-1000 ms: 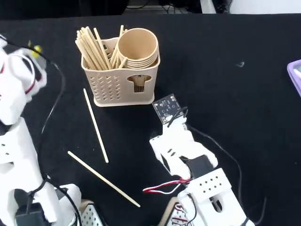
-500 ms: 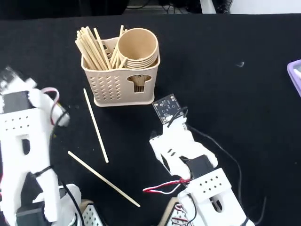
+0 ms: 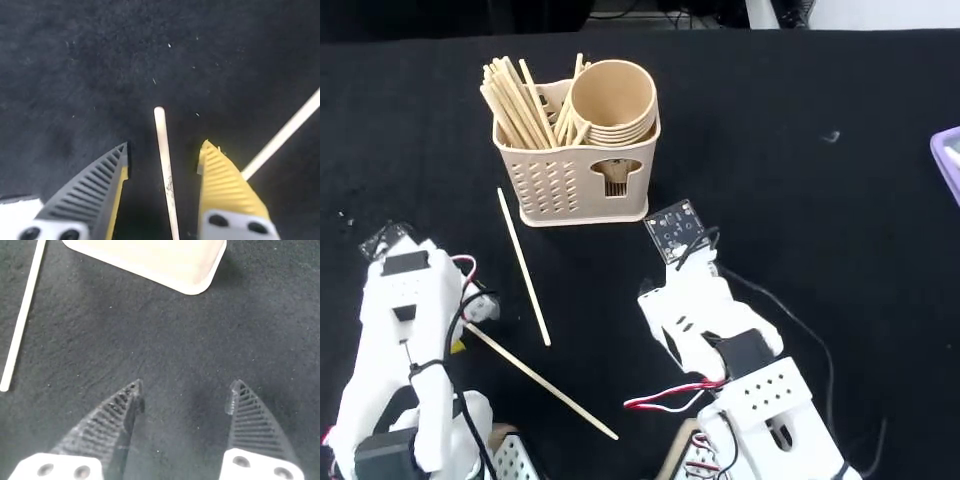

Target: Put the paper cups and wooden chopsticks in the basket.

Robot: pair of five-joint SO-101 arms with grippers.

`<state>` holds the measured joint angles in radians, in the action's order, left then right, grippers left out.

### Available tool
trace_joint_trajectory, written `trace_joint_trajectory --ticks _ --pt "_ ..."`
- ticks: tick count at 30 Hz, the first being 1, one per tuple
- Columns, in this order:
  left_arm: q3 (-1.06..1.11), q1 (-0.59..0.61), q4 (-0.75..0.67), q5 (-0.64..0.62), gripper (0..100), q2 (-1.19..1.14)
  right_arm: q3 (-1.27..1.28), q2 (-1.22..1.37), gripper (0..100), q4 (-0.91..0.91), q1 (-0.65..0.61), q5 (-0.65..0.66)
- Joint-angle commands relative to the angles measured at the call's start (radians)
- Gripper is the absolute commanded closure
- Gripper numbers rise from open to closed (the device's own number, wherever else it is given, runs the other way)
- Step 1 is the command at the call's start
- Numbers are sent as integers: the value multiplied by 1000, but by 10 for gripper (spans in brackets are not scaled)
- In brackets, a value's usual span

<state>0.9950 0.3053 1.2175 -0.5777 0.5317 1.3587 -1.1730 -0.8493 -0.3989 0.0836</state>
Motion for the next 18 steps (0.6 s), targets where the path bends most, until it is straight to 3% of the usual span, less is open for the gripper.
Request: trace_joint_trajectory --ticks 1,5,10,18 --pt "74 -1 -155 -17 770 11 -2 -25 727 21 23 0" --pt "162 1 -331 -18 794 15 -2 -25 727 21 23 0" --pt "166 -2 -405 -6 975 21 -2 -25 727 21 23 0" --pt "-2 -21 -405 31 970 21 -2 -25 727 21 23 0"
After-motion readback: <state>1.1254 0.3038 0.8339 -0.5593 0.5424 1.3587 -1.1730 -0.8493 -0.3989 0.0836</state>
